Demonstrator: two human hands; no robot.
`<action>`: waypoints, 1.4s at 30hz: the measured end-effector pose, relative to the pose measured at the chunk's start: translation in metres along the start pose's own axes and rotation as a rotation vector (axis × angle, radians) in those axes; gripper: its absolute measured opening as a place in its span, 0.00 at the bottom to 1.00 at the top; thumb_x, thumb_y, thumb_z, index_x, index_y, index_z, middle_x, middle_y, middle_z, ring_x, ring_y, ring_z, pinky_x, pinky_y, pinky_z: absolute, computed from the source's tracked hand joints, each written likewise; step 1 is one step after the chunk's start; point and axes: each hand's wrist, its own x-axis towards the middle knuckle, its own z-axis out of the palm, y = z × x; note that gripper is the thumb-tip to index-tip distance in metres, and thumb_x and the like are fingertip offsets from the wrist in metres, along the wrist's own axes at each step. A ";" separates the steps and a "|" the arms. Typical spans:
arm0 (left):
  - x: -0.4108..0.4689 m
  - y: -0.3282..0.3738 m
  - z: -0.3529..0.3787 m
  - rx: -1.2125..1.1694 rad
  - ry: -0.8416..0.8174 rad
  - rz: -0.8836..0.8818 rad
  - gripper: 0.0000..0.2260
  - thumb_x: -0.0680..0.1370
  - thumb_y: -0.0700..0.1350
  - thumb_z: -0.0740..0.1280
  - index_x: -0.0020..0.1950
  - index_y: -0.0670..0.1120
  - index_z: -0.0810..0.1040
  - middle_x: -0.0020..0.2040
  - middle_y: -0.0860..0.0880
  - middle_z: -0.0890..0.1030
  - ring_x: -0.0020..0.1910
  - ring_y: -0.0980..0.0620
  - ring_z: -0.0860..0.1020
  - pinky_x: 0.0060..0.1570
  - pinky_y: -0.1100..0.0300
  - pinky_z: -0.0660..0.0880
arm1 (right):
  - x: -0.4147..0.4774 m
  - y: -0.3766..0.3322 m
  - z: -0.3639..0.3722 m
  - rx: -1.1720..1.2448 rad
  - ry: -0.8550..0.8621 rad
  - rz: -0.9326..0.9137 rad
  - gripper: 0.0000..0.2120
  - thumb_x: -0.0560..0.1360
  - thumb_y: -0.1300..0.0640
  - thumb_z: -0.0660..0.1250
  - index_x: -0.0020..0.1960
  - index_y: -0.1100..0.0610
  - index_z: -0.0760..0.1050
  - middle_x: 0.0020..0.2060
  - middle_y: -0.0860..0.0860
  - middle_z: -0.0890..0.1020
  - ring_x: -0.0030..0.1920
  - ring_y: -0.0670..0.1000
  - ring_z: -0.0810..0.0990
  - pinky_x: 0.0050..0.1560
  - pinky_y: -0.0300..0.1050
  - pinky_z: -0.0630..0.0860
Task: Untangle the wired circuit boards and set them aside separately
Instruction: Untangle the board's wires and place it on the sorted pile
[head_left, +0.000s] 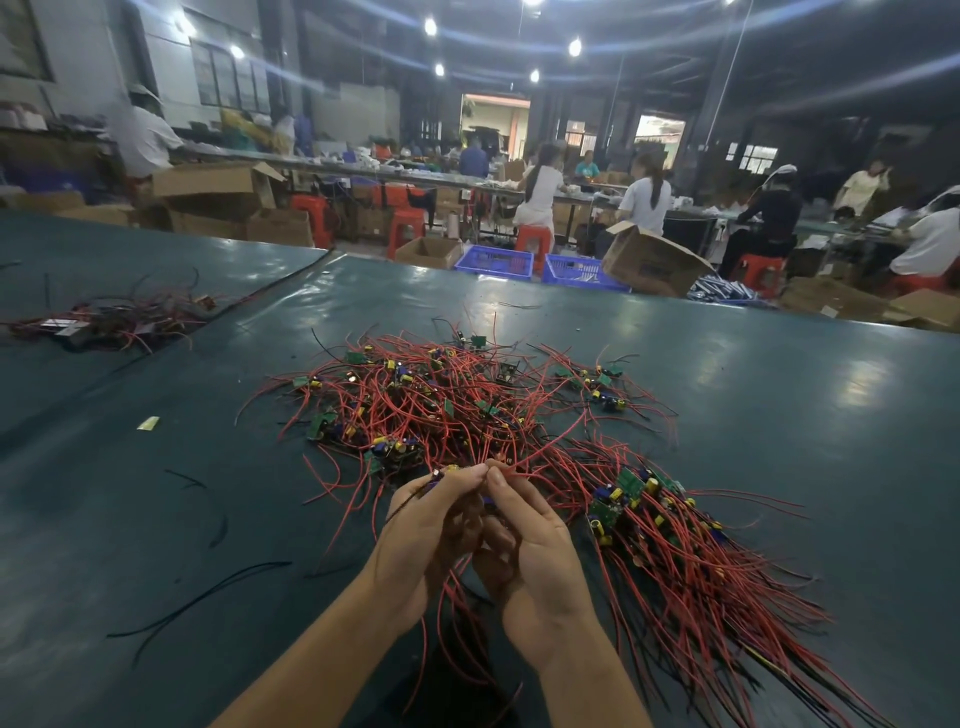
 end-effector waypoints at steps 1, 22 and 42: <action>0.000 0.001 0.000 -0.016 -0.016 -0.014 0.13 0.65 0.50 0.74 0.43 0.42 0.85 0.37 0.42 0.82 0.35 0.47 0.82 0.37 0.57 0.80 | -0.001 0.000 0.001 0.001 -0.011 0.007 0.06 0.67 0.58 0.73 0.43 0.56 0.86 0.45 0.60 0.85 0.44 0.56 0.86 0.40 0.45 0.82; 0.000 -0.005 0.003 0.352 0.122 0.411 0.21 0.75 0.32 0.67 0.24 0.48 0.74 0.21 0.48 0.71 0.20 0.55 0.68 0.24 0.66 0.66 | 0.013 -0.017 -0.018 -0.064 0.301 -0.136 0.04 0.72 0.63 0.72 0.47 0.58 0.83 0.41 0.52 0.87 0.23 0.42 0.72 0.20 0.32 0.64; 0.001 0.005 -0.005 0.070 0.038 0.266 0.14 0.68 0.40 0.69 0.29 0.44 0.65 0.23 0.50 0.65 0.21 0.55 0.61 0.24 0.64 0.62 | 0.011 -0.012 -0.014 -0.150 0.342 -0.449 0.04 0.79 0.64 0.65 0.49 0.59 0.78 0.39 0.57 0.87 0.20 0.44 0.68 0.20 0.35 0.66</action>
